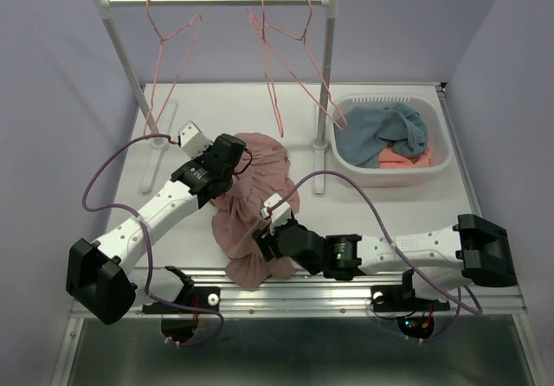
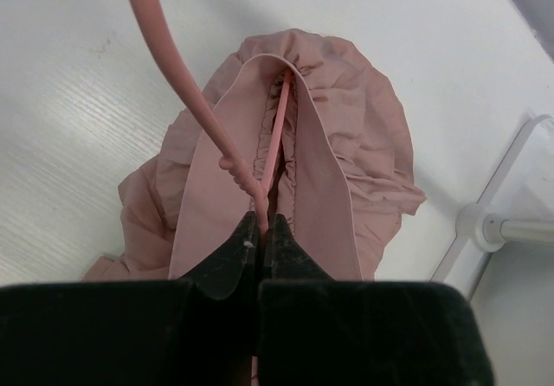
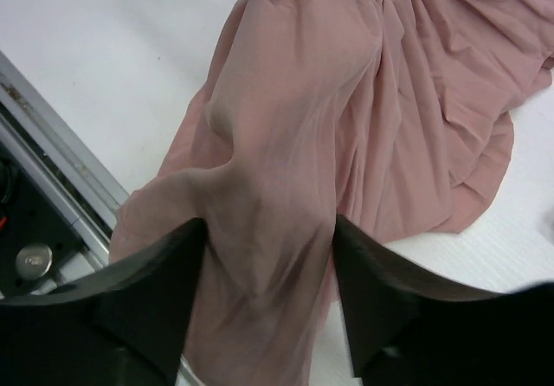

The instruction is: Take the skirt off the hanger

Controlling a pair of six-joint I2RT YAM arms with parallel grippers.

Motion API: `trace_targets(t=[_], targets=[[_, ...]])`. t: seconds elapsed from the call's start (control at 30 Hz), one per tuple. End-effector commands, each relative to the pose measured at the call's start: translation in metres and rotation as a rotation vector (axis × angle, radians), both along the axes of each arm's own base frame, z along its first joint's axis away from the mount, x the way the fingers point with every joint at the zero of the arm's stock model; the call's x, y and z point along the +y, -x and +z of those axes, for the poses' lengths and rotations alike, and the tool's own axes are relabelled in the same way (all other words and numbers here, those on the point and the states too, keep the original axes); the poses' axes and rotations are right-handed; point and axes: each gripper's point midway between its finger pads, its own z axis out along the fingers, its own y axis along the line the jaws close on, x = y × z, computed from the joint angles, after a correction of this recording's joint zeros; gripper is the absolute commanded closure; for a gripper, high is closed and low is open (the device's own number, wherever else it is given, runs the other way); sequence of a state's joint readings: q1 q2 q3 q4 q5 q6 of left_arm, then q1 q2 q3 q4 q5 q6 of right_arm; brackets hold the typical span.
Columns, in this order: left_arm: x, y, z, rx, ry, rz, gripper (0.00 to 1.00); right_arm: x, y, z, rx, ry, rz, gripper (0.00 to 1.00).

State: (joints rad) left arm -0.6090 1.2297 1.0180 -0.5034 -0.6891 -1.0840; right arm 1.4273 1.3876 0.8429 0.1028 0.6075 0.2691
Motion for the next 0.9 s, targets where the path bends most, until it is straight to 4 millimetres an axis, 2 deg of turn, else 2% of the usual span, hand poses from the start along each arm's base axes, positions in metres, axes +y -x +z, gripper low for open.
trace_targets(t=[0.0,0.07,0.1,0.23,0.3,0.37,0.4,0.47,0.57,0.67,0.8,0.87], targets=[[0.002,-0.002,0.02,-0.069,0.032,0.023,1.0,0.018,-0.012,0.025,-0.032,-0.128,-0.072,0.4],[-0.002,-0.003,0.019,-0.071,0.044,0.004,1.0,0.02,-0.01,0.021,-0.025,-0.129,-0.064,0.5],[-0.003,-0.003,0.02,-0.076,0.048,-0.001,1.0,0.022,-0.01,0.02,-0.025,-0.135,-0.063,0.62],[-0.001,-0.003,0.017,-0.068,0.035,0.002,1.0,0.02,-0.003,0.01,0.016,-0.157,-0.035,0.99],[-0.001,-0.004,0.021,-0.073,0.019,-0.002,1.0,0.014,0.001,0.006,0.067,-0.185,-0.054,0.99],[0.009,-0.008,0.027,-0.082,-0.008,0.028,1.0,-0.001,0.002,-0.01,0.107,-0.153,-0.097,0.99],[0.01,-0.013,0.035,-0.09,-0.012,0.038,1.0,-0.011,0.001,-0.018,0.118,-0.129,-0.126,0.99],[0.026,-0.016,0.038,-0.072,-0.061,0.083,1.0,-0.037,0.009,-0.044,0.17,-0.073,-0.143,0.99],[0.047,-0.029,0.049,-0.08,-0.068,0.146,1.0,-0.065,0.021,-0.067,0.254,-0.058,-0.161,0.99],[0.059,-0.041,0.055,-0.081,-0.075,0.169,1.0,-0.079,0.026,-0.071,0.317,-0.091,-0.203,0.99],[0.08,-0.055,0.061,-0.08,-0.079,0.234,1.0,-0.1,0.03,-0.088,0.371,-0.049,-0.276,0.99],[0.103,-0.055,0.06,-0.055,-0.097,0.32,1.0,-0.112,0.033,-0.102,0.416,-0.038,-0.33,0.99]])
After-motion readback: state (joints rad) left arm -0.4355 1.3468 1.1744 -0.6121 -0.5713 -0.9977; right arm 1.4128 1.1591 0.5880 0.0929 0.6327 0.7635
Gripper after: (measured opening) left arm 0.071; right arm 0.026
